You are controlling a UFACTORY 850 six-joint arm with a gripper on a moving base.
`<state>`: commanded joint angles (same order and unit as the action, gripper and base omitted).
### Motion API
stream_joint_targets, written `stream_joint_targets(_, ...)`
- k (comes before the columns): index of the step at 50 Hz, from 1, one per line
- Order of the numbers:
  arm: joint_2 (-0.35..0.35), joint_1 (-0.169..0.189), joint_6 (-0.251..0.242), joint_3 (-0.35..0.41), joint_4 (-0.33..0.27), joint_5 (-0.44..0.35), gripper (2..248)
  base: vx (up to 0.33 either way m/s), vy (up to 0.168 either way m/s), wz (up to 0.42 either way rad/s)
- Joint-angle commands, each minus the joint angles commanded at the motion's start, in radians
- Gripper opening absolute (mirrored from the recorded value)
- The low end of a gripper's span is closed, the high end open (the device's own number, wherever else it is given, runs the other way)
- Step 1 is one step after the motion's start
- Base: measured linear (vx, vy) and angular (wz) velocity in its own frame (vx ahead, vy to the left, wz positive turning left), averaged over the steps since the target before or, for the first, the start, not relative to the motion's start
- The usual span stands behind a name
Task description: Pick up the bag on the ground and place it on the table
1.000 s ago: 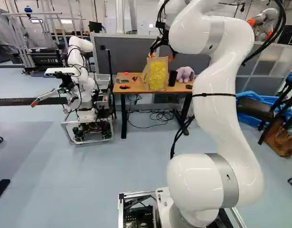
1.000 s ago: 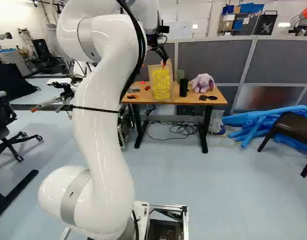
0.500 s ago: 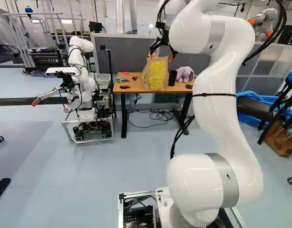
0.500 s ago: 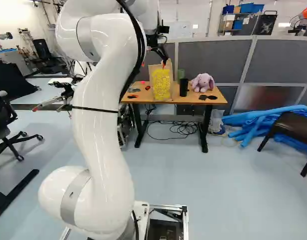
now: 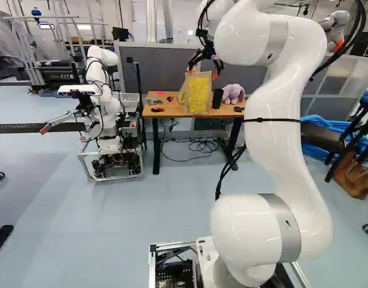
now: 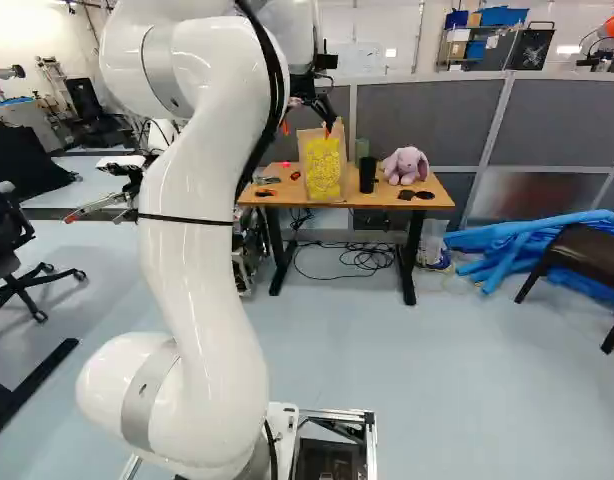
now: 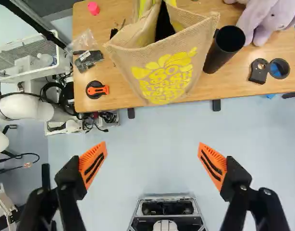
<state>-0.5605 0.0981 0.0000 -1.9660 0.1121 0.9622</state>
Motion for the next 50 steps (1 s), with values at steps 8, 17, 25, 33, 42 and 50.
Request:
stream_joint_targets(8, 0.02, -0.002, 0.0, 0.045, -0.003, -0.044, 247, 0.0, 0.0, 0.0)
stream_joint_targets(17, 0.046, -0.005, 0.0, 0.104, -0.006, -0.101, 247, 0.0, 0.0, 0.0)
stream_joint_targets(25, 0.073, -0.009, 0.0, 0.163, -0.01, -0.16, 247, 0.0, 0.0, 0.0)
stream_joint_targets(33, 0.103, -0.012, 0.0, 0.23, -0.014, -0.225, 247, 0.0, 0.0, 0.0)
stream_joint_targets(42, 0.141, -0.017, 0.0, 0.316, -0.019, -0.309, 247, 0.0, 0.0, 0.0)
stream_joint_targets(50, 0.177, -0.021, 0.0, 0.397, -0.024, -0.387, 247, 0.0, 0.0, 0.0)
